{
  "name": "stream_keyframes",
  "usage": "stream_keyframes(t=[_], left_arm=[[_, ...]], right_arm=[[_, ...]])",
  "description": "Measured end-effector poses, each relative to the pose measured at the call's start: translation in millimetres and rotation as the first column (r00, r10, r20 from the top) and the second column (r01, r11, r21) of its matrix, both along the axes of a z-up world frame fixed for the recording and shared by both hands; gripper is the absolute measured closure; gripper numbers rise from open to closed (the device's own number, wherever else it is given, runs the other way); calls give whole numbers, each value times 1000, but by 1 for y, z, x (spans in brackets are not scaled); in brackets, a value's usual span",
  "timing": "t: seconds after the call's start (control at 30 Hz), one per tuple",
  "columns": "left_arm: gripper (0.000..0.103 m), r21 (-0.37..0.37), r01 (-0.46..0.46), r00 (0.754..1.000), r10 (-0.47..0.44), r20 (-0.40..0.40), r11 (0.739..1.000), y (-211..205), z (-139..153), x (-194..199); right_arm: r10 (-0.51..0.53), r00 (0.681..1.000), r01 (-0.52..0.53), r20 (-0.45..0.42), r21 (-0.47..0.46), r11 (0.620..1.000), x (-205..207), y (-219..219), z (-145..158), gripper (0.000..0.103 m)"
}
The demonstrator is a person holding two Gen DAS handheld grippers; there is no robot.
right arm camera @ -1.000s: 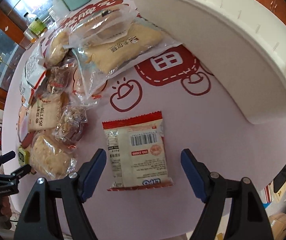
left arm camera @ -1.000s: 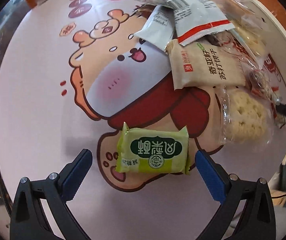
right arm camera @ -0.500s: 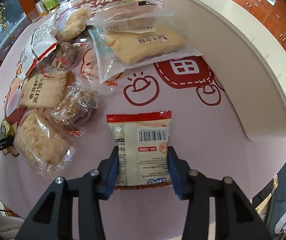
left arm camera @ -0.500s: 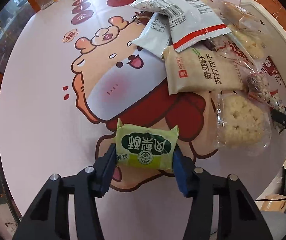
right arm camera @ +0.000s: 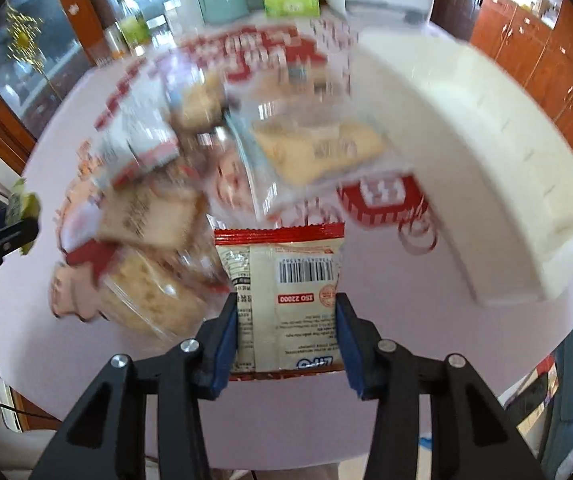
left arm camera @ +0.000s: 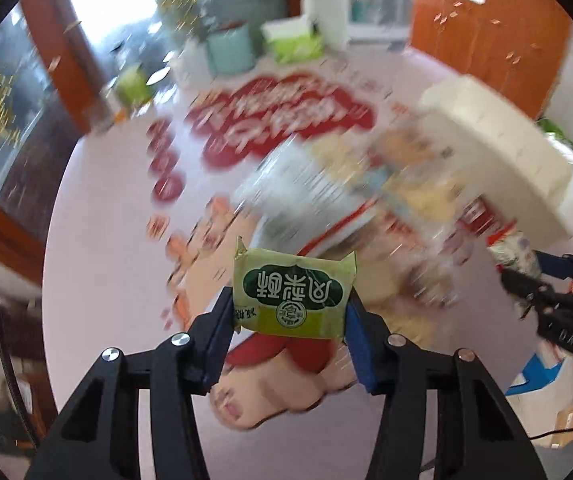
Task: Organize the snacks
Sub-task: 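Carry both snacks over the white bin and open both tools to drop them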
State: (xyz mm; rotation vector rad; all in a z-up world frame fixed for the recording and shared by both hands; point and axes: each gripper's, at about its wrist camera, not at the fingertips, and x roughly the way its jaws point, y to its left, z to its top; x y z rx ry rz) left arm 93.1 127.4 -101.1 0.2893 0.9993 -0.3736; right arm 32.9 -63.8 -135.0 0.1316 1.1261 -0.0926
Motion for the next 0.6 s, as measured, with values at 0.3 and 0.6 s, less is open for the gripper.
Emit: stream_keyframes(t=[0.3, 0.6], left_arm=[[53, -109, 136, 986, -123, 116, 985, -129, 81, 20], [53, -82, 166, 980, -155, 128, 983, -270, 100, 54]], right_arm=[[-150, 958, 151, 244, 15, 988, 4, -89, 82, 57], [-350, 891, 358, 290, 28, 933, 9, -205, 99, 57]])
